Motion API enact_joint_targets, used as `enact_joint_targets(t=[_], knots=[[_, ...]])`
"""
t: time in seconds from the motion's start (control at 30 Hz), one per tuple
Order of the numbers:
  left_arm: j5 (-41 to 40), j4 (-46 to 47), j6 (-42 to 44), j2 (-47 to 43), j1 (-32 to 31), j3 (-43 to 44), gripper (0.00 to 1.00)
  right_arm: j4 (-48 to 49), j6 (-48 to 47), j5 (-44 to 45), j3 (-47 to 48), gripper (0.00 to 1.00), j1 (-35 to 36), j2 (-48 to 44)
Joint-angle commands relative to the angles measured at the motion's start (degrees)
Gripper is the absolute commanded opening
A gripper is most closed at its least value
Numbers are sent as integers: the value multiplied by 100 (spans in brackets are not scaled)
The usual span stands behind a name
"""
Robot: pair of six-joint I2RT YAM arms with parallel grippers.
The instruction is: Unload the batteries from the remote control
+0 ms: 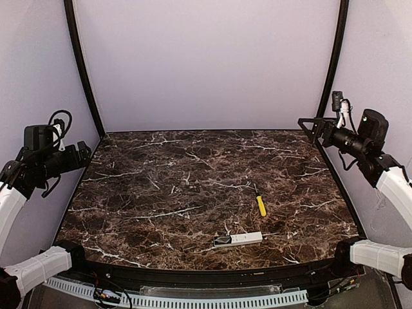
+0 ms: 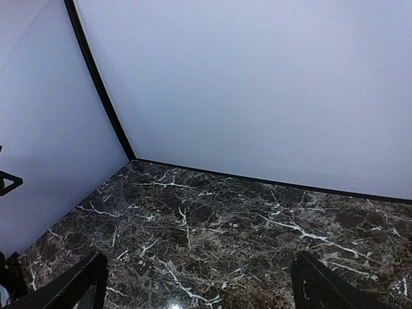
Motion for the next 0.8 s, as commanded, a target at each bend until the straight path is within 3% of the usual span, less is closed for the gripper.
enact_joint_targets(t=[0.0,0.1,0.2,0.53,0.77], knots=[[517,-733,330,-420,3,-242,100,-165,-302,-1063,-152,99,21,-94],[788,-499,282,-686,-1,-452,100,-171,-665,-1762,-146,99,141,77],[733,-464,236,-822,-3,-546,100,-774,-1105,-1795,209,98,406,382],[817,-214,227,-937,-19,-844,100,-1519,-2579,-503,538,99,2039,803],[966,-104,330,-916,-26,-905,100,-2056,-3931,-108,414,99,2882,1098]])
